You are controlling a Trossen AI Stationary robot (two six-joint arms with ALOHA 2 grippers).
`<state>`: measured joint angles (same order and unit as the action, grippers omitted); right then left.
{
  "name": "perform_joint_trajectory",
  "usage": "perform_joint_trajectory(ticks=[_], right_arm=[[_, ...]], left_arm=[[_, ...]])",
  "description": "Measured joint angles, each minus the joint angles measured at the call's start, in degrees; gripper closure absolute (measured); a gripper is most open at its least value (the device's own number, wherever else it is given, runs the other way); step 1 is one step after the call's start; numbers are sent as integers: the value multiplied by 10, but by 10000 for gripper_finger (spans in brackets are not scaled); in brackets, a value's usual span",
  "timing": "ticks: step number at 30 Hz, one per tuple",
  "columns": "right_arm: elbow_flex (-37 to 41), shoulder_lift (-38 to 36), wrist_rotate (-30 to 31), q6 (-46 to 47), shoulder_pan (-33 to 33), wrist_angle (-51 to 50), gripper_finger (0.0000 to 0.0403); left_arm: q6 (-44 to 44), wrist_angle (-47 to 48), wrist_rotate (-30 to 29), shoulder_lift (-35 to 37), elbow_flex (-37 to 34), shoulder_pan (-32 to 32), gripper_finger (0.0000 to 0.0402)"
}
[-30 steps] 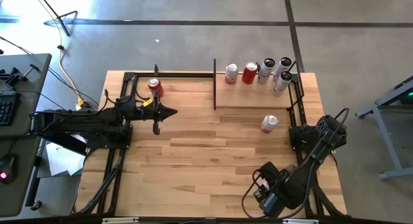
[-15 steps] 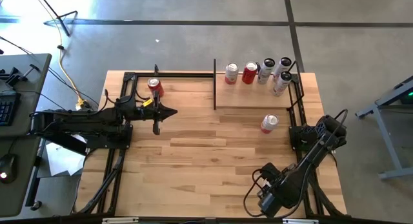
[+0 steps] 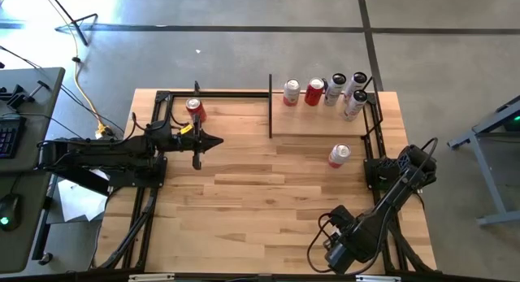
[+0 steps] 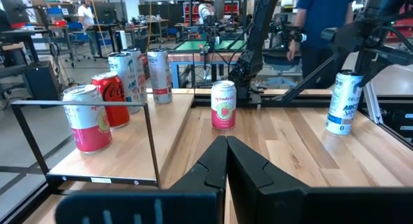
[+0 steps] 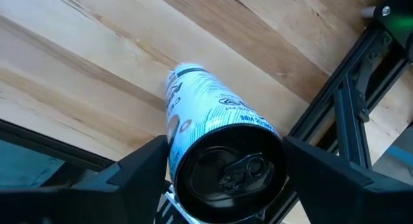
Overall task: Place canned beverage on shelf
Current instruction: Put the white and blue soda can on the shelf aligned with the other white and blue soda can
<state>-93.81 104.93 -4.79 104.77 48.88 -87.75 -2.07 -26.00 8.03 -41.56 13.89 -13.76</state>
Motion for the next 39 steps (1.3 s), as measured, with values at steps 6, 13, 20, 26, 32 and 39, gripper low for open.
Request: perform_joint_trajectory(ticks=[6, 13, 20, 26, 32, 39], right_arm=[[1, -1, 1, -26, -5, 4, 161], [-10, 0, 35, -113, -32, 8, 161], [-69, 0, 126, -273, -89, -2, 161], [-110, 0, 183, -463, -177, -23, 161], [-126, -3, 194, -700, -304, -22, 161], [-158, -3, 199, -918, -448, -23, 161]], left_arm=[[4, 0, 0, 0, 0, 0, 401], [4, 0, 0, 0, 0, 0, 401], [6, 0, 0, 0, 0, 0, 401], [8, 0, 0, 0, 0, 0, 401], [20, 1, 0, 0, 0, 2, 401], [20, -4, 0, 0, 0, 15, 401]])
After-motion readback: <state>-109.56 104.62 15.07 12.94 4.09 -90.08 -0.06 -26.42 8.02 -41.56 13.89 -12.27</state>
